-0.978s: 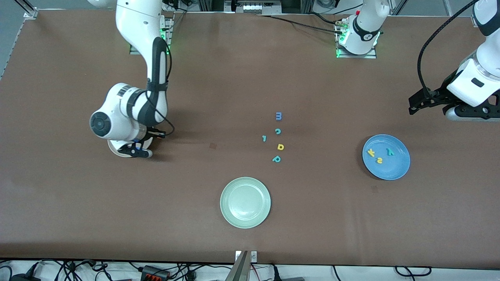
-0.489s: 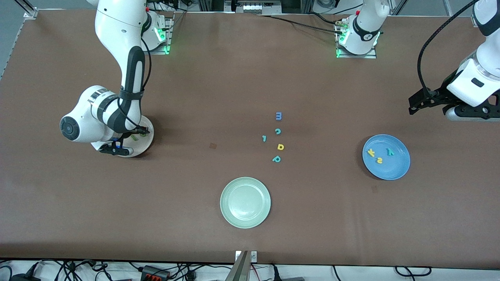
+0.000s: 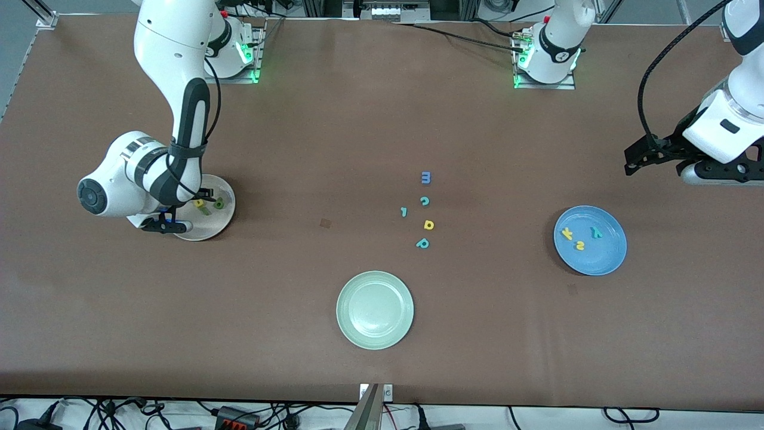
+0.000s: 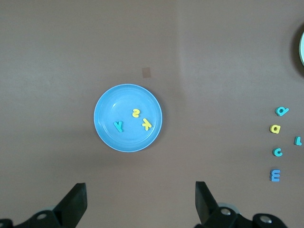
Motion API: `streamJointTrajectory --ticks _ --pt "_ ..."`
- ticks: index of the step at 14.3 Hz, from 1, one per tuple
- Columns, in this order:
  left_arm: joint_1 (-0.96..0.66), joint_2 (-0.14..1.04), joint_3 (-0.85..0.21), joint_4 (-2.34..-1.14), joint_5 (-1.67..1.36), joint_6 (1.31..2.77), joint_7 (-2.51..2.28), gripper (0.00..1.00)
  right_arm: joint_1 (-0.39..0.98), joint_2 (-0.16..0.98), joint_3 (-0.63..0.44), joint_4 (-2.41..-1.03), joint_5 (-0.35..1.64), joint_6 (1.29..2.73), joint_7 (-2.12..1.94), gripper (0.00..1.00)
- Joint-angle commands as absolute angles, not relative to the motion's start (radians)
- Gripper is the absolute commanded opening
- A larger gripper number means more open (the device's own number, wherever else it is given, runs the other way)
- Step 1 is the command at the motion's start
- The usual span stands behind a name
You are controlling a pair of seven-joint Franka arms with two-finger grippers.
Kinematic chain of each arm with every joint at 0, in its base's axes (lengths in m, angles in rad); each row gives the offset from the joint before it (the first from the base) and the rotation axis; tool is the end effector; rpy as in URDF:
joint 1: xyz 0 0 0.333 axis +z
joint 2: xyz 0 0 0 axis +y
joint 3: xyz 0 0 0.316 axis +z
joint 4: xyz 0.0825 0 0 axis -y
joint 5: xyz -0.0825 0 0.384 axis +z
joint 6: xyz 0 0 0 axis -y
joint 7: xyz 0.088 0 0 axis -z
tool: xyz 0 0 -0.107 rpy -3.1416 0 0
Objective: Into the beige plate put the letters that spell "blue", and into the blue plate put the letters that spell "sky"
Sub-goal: 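Carry the orange 6 to the white plate and release it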
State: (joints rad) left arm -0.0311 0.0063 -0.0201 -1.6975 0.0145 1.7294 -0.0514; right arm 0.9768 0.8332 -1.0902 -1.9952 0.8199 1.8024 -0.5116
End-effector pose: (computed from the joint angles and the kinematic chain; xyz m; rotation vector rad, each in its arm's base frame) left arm 0.5661 -0.0276 0.5746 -3.1284 0.0030 -0.0411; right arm 0.5468 -0.0003 0.1980 -2.9667 0.0810 0.5989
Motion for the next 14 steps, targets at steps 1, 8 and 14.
streamJointTrajectory --ticks 1,8,14 --pt "-0.032 -0.003 -0.020 -1.689 0.023 1.712 -0.035 1.00 0.951 0.838 -1.088 -1.997 0.808 1.795 -0.572 0.23" --pt "-0.034 -0.003 -0.021 -1.689 0.023 1.712 -0.035 1.00 0.939 0.830 -1.091 -1.970 0.811 1.789 -0.549 1.00" --pt "-0.034 -0.005 -0.021 -1.689 0.023 1.712 -0.035 1.00 0.933 0.827 -1.117 -1.887 0.811 1.790 -0.544 1.00"
